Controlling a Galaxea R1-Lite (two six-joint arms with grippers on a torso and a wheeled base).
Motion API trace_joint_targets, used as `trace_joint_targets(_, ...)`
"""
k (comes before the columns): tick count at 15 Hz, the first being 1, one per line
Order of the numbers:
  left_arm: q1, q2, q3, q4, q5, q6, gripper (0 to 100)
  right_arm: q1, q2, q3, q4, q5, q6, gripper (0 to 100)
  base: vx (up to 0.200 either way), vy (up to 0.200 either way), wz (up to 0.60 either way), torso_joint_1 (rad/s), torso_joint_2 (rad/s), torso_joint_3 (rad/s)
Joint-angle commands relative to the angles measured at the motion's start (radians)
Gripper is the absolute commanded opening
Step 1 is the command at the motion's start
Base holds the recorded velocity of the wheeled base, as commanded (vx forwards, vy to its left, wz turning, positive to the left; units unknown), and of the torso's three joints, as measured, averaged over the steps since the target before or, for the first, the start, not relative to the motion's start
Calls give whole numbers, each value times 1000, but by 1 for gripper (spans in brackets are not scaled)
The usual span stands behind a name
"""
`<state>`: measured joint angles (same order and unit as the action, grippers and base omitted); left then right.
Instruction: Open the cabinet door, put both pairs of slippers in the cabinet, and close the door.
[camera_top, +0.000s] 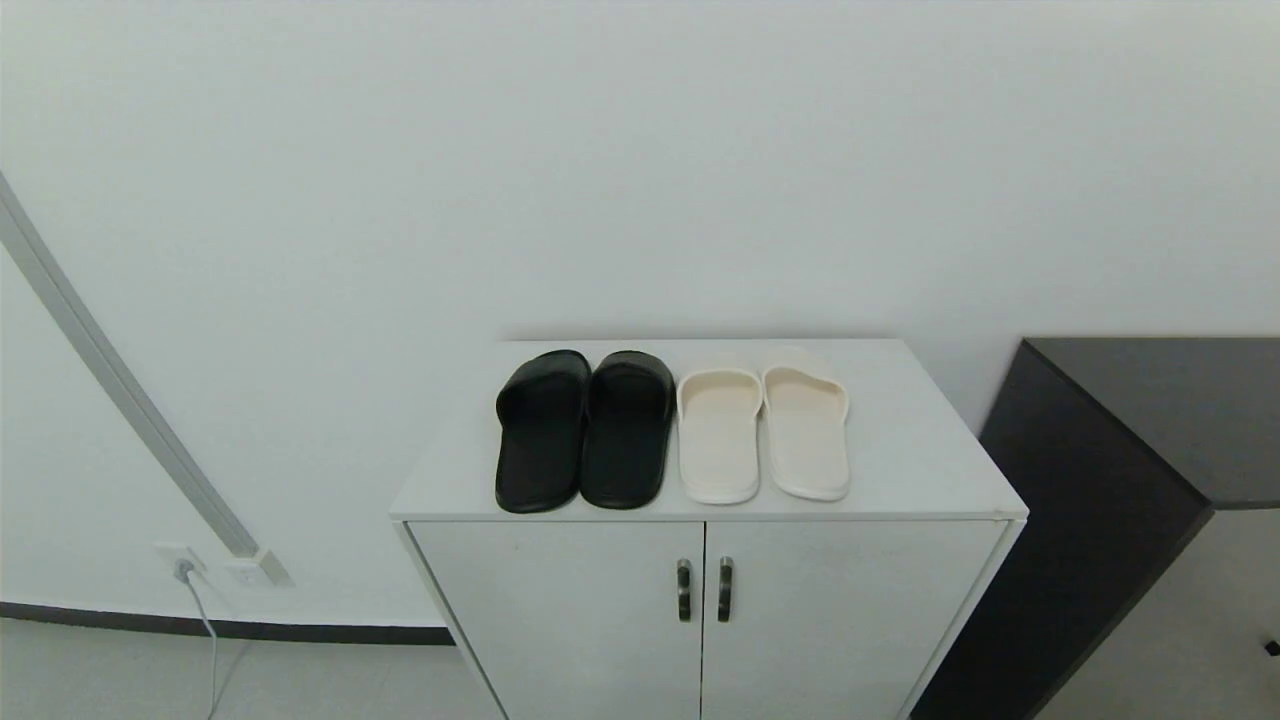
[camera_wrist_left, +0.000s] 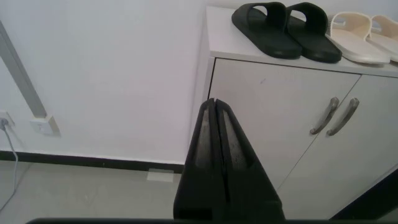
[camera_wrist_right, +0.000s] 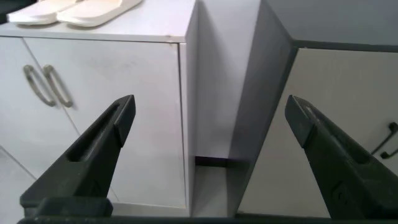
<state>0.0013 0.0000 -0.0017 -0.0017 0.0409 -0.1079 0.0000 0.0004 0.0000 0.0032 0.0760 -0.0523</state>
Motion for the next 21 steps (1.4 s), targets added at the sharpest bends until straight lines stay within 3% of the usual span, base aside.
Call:
trace_joint_targets(1,0,2,0,0,-1,0,0,2,3,0,-2,4,0,100,0,0,0,0,0,0)
trace_joint_targets(8,0,2,0,0,-4,2,0,11,35,0,-3,4,25,100,0,0,0,0,0,0)
trace_joint_targets(9,0,2,0,0,-3,2,0,11,49,-58,-12,1,49,100,0,0,0,0,0,0)
trace_joint_targets(10,0,2,0,0,-3,2,0,23,159,-287,27,1,223,100,0,0,0,0,0,0)
trace_joint_targets(11,0,0,0,0,-3,2,0,35,225,-345,124,13,278,100,0,0,0,0,0,0)
trace_joint_targets(12,0,2,0,0,-3,2,0,49,282,-328,170,51,172,100,0,0,0,0,0,0)
trace_joint_targets(14,-1,2,0,0,-3,2,0,64,426,-291,132,94,141,100,0,0,0,0,0,0)
trace_joint_targets(16,0,0,0,0,-3,2,0,104,724,-272,-108,119,146,100,0,0,0,0,0,0)
trace_joint_targets(19,0,0,0,0,-3,0,0,288,1007,-293,-388,42,220,100,0,0,0,0,0,0)
trace_joint_targets(21,0,2,0,0,-3,2,0,531,1170,-368,-476,-173,299,100,0,0,0,0,0,0)
